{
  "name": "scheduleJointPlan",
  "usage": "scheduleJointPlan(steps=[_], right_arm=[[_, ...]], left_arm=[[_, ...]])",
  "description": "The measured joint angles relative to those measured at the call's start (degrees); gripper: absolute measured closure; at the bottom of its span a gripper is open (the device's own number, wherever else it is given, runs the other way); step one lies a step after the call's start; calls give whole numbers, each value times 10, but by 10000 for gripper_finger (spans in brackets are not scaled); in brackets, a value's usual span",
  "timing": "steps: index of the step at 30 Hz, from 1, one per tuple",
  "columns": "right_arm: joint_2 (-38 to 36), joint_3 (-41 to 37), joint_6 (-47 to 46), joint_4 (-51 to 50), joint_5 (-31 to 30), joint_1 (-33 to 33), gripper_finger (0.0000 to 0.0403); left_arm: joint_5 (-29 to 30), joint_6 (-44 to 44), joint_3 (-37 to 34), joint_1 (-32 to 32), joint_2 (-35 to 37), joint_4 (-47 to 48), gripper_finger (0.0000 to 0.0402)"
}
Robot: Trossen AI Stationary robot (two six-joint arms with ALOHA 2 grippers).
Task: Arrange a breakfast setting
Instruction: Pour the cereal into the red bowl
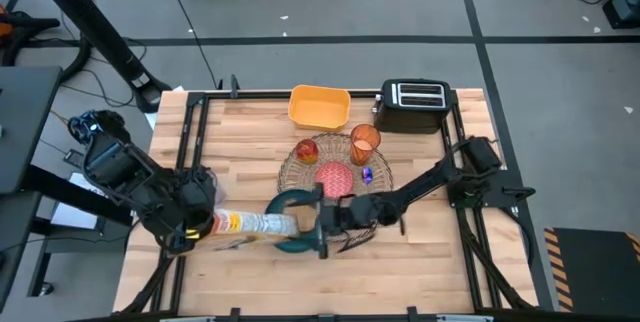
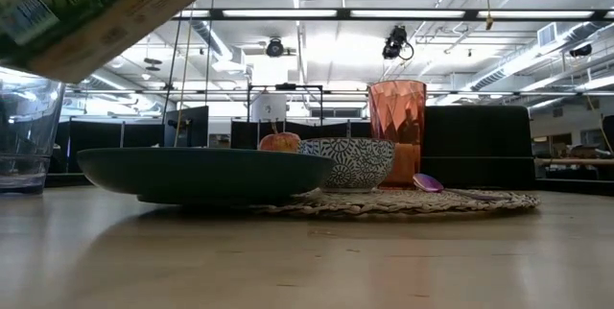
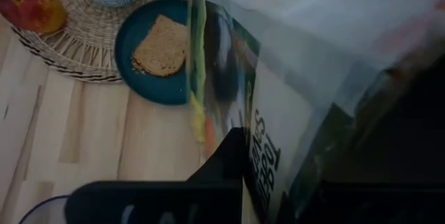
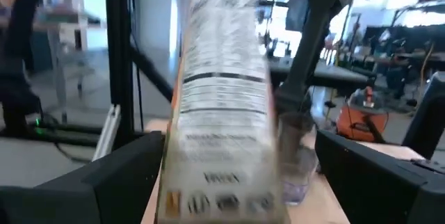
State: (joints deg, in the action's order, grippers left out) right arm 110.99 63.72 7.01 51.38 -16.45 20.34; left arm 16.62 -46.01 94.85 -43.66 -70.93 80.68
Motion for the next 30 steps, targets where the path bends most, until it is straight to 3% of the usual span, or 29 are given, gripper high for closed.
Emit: scheduleJointPlan(steps=[3,11,17,22,30], right_arm=[[-30,-57,3,72,-7,15,19],[-52,-159,-19,136,-36,39,18],[-20,-147,-26,208,-9,34,18],[-14,-125,-14,205,27,31,18],[-14,-122,-8,257,17,23,18]], left_arm=[[3,2,0,0,8,-7,400],[18,68,0,12,28,-72,400],[17,107,0,33,32,-102,400],[8,127,0,54,31,-117,400],[-4,168,0,60,31,-162,400]])
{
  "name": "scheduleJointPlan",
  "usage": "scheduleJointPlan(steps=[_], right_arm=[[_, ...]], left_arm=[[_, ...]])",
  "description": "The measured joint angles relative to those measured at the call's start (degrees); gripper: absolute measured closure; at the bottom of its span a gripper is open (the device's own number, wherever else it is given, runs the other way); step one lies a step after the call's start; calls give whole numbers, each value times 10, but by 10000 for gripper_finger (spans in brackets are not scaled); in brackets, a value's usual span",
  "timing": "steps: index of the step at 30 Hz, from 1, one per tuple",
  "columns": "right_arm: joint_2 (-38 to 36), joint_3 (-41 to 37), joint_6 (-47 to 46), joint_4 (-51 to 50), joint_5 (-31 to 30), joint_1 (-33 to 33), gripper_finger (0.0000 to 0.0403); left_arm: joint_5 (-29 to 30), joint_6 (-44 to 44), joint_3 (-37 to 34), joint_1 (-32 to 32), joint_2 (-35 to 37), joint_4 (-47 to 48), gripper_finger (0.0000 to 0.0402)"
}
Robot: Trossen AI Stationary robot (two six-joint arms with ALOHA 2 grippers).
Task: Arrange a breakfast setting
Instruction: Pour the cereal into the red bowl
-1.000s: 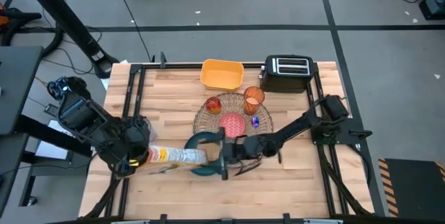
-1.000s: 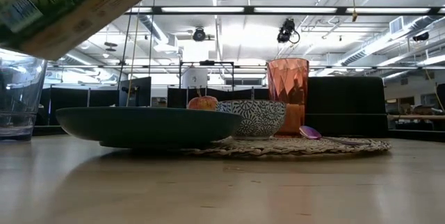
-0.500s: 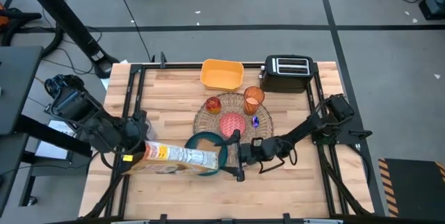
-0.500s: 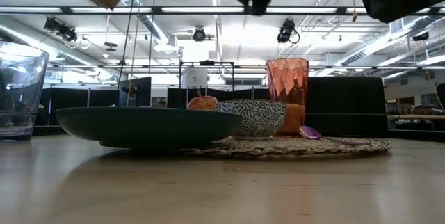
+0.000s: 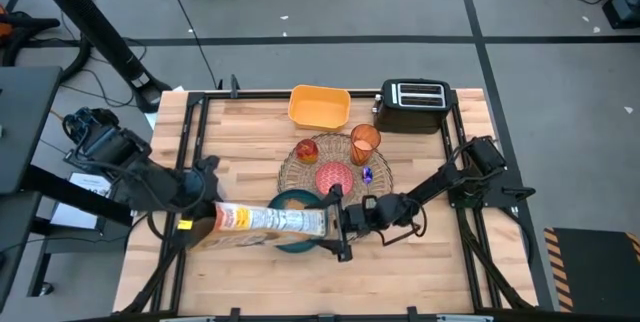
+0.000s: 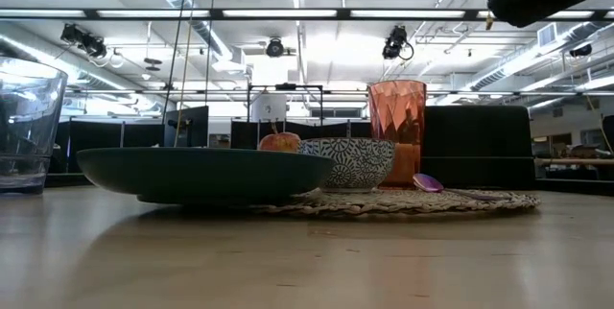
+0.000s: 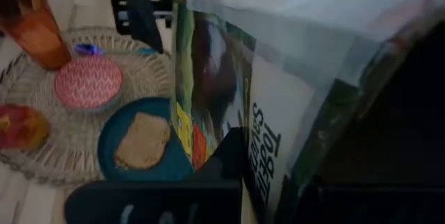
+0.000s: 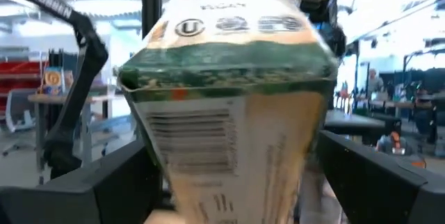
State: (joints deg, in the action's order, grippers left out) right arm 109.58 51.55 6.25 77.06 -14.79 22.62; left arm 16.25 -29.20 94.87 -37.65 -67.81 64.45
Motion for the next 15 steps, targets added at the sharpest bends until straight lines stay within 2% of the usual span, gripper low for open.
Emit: scheduleJointPlan(steps=[9,15], right_arm=[[-1,13,24,53,48,-18,19],[-1,45,28,57,56,-26,44]], left_arm=[[1,51,0,46,0,-44,400],[-18,74,0,74,0,-52,400]])
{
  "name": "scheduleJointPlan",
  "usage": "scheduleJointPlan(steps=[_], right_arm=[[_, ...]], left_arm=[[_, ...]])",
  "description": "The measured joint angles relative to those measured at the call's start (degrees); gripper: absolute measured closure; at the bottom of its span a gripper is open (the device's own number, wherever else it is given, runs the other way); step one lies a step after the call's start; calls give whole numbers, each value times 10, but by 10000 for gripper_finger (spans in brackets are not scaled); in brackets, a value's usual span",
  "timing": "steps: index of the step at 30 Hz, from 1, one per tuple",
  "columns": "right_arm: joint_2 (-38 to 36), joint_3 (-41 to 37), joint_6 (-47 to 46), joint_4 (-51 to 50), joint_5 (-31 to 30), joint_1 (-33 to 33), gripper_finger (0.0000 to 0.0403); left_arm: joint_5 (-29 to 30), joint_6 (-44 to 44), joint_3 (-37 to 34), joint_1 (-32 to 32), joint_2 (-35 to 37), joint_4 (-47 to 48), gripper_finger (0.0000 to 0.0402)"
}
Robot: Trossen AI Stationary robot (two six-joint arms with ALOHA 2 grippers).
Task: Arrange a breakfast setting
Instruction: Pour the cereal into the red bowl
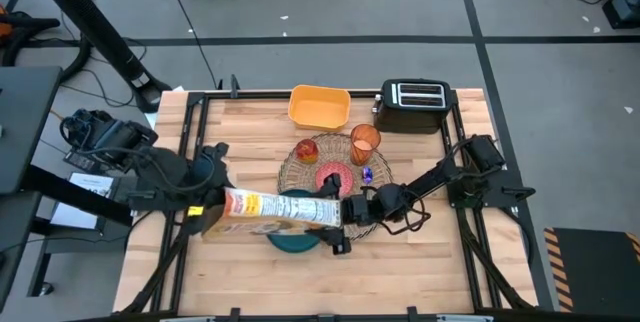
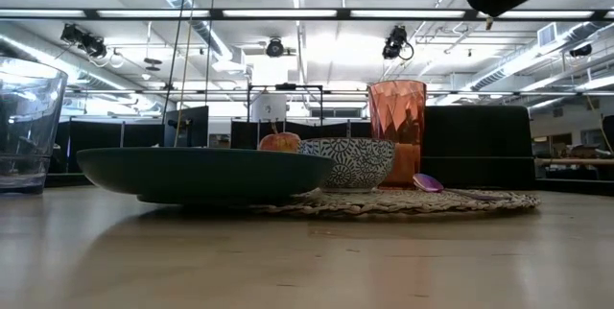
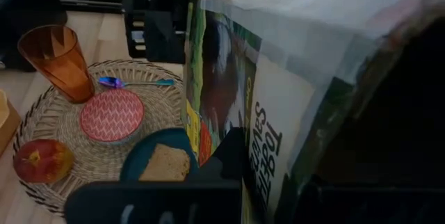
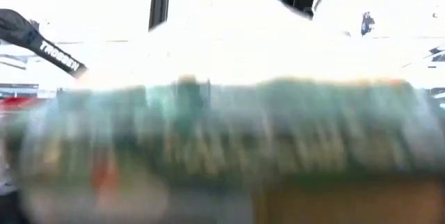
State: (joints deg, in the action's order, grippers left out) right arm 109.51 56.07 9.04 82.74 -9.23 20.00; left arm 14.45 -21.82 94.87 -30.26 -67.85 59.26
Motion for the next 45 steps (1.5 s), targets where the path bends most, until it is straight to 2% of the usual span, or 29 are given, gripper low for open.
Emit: scheduleJointPlan(steps=[9,14,19,24,26,32,38,45], right_arm=[[0,14,-14,-1,18,-9,88],[0,14,-13,0,18,-10,142],[0,15,-13,1,15,-10,188],[-1,9,-7,0,12,-9,199],[-4,-6,6,0,-9,-2,199],[-56,-87,15,14,-66,32,201],[-154,-206,16,26,-119,78,202],[-308,-352,35,34,-229,135,202]], left_arm=[[-3,14,0,3,0,-2,400],[-3,20,0,7,0,-9,399],[0,21,0,10,0,-13,381],[3,15,0,10,0,-15,379],[2,14,0,9,5,-13,374],[0,-17,1,4,54,21,331],[39,-15,1,4,88,77,277],[97,45,-18,4,78,57,267]])
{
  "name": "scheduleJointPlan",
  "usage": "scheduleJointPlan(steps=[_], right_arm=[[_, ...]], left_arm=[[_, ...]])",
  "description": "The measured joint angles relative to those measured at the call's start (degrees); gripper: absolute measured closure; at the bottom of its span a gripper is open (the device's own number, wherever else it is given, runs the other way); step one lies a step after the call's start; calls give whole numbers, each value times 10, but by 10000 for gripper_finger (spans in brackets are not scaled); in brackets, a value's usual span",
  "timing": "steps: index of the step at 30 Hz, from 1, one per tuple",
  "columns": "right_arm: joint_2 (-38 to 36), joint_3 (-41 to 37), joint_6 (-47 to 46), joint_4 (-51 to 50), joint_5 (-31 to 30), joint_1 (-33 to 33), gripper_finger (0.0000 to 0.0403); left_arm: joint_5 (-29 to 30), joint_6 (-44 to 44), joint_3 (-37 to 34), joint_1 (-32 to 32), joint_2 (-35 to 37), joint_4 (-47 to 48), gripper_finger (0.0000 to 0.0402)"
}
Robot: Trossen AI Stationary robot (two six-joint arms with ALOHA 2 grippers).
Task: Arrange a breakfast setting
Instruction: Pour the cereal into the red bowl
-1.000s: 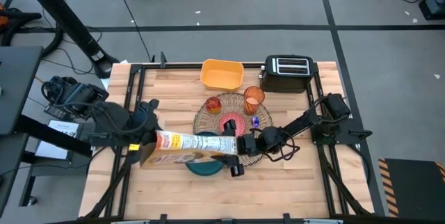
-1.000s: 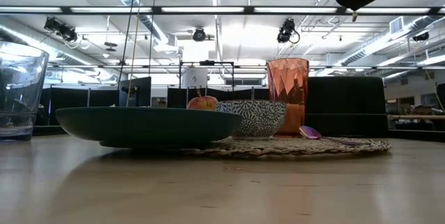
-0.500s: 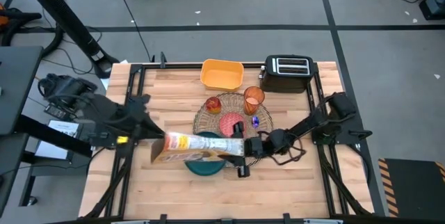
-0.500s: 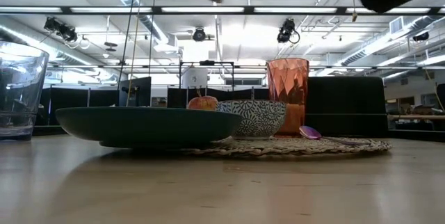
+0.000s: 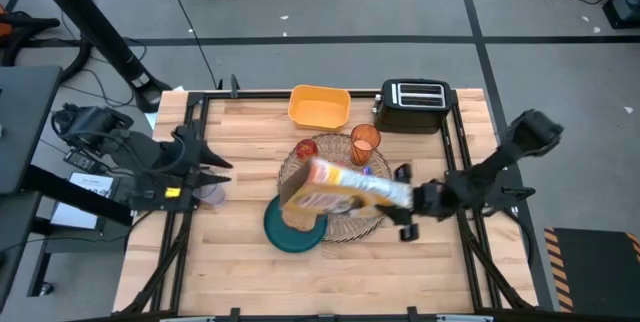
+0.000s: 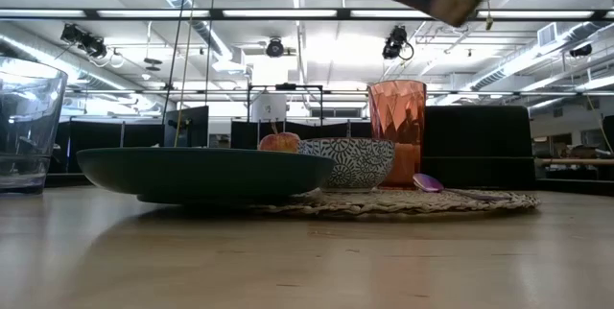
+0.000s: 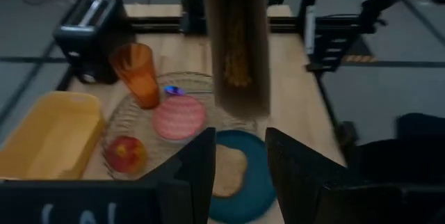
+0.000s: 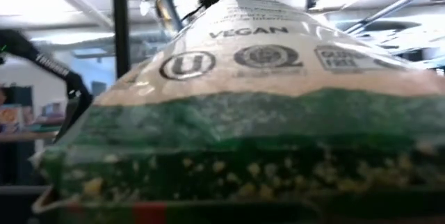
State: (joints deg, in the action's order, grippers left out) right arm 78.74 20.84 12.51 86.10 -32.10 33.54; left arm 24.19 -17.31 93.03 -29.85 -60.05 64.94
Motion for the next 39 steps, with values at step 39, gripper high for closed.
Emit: scheduleJointPlan(steps=[39], right_arm=[[-775,-129,-32,-780,-148,141,202]], left_arm=[[32,-16,-391,73,1,-455,267]])
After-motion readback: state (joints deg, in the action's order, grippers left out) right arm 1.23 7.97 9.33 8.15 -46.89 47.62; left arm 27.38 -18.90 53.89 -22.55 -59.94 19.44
